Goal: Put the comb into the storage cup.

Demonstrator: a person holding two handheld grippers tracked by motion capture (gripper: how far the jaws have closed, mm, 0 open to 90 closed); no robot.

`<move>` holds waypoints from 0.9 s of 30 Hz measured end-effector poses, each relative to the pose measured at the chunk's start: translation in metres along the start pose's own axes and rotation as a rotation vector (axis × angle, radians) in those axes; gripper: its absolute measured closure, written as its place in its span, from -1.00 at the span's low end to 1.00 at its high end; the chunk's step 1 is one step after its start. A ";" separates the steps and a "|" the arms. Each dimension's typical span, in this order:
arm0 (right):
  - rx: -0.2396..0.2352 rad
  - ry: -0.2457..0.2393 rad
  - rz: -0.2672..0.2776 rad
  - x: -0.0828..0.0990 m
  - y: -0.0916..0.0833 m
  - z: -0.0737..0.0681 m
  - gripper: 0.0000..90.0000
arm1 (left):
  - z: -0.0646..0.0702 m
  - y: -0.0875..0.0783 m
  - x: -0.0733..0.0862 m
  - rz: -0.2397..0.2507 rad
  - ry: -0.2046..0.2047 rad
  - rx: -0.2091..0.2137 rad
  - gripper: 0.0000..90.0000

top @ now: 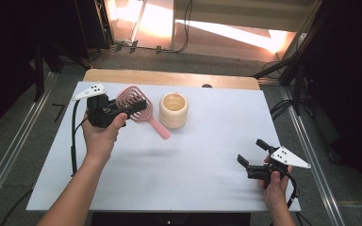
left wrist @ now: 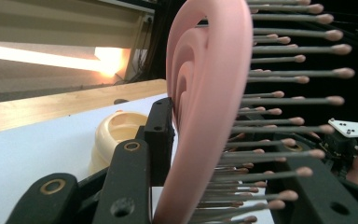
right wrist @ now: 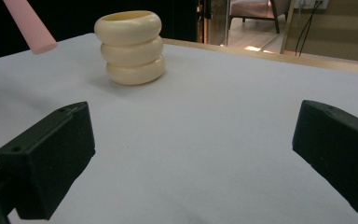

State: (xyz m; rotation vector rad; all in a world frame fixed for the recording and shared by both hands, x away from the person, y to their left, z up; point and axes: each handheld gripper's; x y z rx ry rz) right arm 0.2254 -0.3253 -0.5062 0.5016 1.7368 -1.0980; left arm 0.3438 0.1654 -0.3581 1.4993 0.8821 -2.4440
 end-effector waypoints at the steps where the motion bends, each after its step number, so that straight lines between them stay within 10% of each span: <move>1: 0.000 0.000 0.000 0.000 0.000 0.000 -1.00 | 0.000 0.000 0.000 0.000 0.000 0.000 0.41; 27: -0.003 -0.006 -0.013 -0.001 -0.001 -0.003 -1.00 | 0.002 0.004 -0.021 0.027 0.019 0.008 0.41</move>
Point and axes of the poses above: each handheld gripper's, and its own axes: y roughly forward along the jaws, x roughly out of its underside, z roughly to its right, and after that the axes turned 11 degrees about -z, right-handed
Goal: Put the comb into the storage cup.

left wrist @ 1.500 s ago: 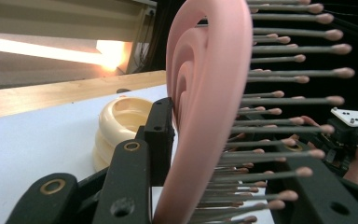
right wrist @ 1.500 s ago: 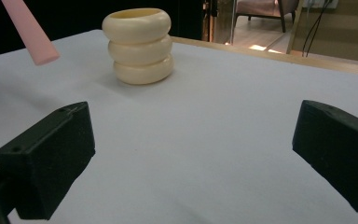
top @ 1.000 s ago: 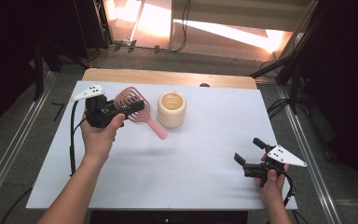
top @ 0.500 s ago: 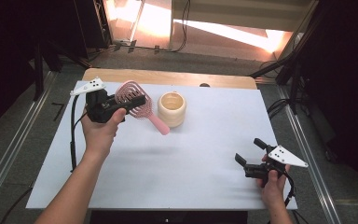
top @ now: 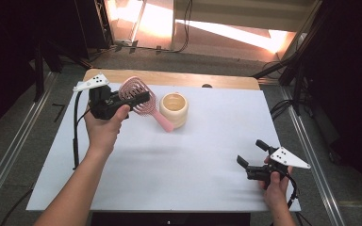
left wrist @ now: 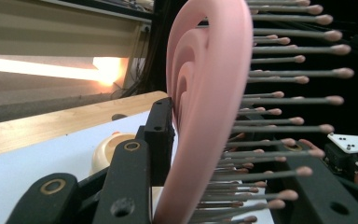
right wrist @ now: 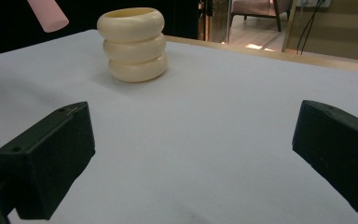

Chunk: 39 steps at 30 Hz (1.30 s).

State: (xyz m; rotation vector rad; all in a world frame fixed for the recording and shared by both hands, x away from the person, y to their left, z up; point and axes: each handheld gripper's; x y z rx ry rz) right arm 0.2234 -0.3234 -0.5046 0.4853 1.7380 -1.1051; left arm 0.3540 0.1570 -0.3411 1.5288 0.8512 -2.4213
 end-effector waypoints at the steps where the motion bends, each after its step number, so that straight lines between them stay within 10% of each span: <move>1: 0.001 0.000 -0.001 0.000 0.000 0.000 -1.00 | 0.000 0.000 -0.001 -0.002 0.007 -0.001 0.41; 39: -0.008 -0.002 -0.001 0.001 0.000 -0.002 -1.00 | -0.015 0.017 -0.024 0.033 -0.018 -0.027 0.42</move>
Point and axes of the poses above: each handheld gripper's, and its own axes: y roughly forward along the jaws, x roughly out of its underside, z roughly to its right, and after that the axes turned 11 degrees about -z, right-handed
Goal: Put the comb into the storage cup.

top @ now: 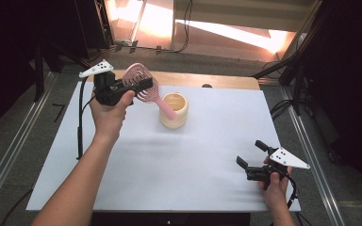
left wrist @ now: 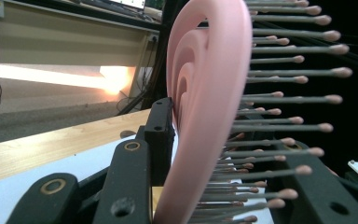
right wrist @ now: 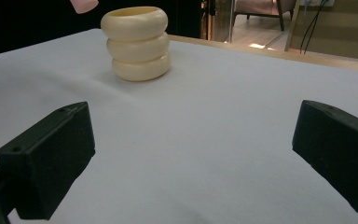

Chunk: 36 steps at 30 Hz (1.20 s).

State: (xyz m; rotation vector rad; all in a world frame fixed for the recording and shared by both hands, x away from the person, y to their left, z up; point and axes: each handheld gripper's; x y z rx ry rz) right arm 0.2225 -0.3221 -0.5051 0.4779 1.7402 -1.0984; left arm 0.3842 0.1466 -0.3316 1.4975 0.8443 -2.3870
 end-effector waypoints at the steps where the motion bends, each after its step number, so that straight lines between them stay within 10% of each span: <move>1: 0.000 0.000 0.000 0.000 0.000 0.000 -1.00 | -0.001 0.000 0.000 0.002 -0.003 0.000 0.42; 36: 0.001 -0.002 0.007 0.000 -0.002 0.002 -1.00 | -0.018 0.020 -0.005 0.050 -0.039 -0.071 0.42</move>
Point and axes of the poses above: each handheld gripper's, and its own axes: y roughly forward along the jaws, x roughly out of its underside, z roughly to its right, and after that the axes turned 11 degrees about -z, right-handed
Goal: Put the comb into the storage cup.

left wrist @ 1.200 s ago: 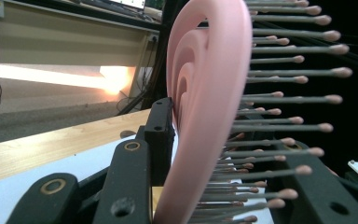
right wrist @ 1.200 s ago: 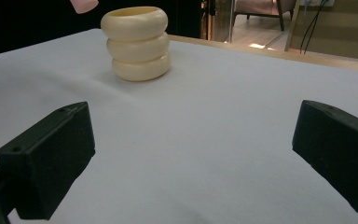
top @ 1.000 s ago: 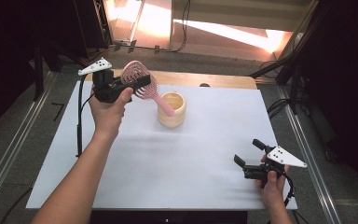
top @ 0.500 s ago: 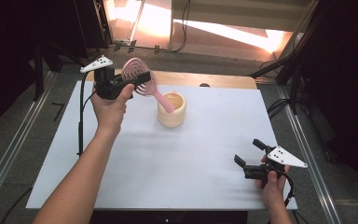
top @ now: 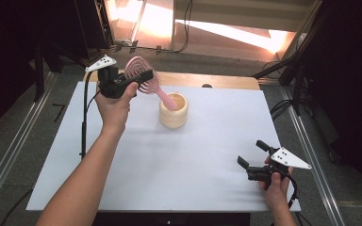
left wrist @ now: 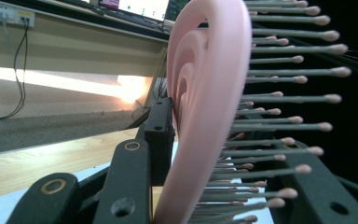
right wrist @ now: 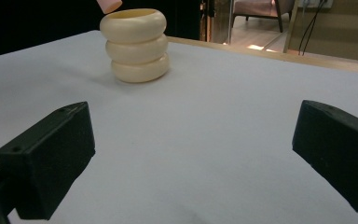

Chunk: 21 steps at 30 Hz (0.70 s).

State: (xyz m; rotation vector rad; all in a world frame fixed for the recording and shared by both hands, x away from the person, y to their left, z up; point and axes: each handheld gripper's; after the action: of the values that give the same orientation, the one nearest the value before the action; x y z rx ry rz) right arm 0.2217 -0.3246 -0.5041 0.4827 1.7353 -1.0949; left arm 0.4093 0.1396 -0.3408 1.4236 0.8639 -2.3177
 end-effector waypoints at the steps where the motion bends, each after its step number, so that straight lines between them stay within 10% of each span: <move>1: 0.000 0.000 0.000 0.000 0.000 0.000 -1.00 | -0.001 0.001 0.000 -0.003 0.002 -0.002 0.42; 21: -0.005 0.001 0.000 0.000 0.000 0.000 -1.00 | -0.002 0.023 0.009 -0.037 0.014 -0.031 0.42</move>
State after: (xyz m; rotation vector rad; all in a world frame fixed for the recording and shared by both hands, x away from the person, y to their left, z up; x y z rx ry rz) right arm 0.2218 -0.3248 -0.5044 0.4799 1.7383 -1.0906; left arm 0.4186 0.1238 -0.3573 1.4252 0.9339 -2.3138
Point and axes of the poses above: each handheld gripper's, and its own axes: y roughly forward along the jaws, x roughly out of its underside, z roughly to its right, and after that the axes turned 11 degrees about -z, right-handed
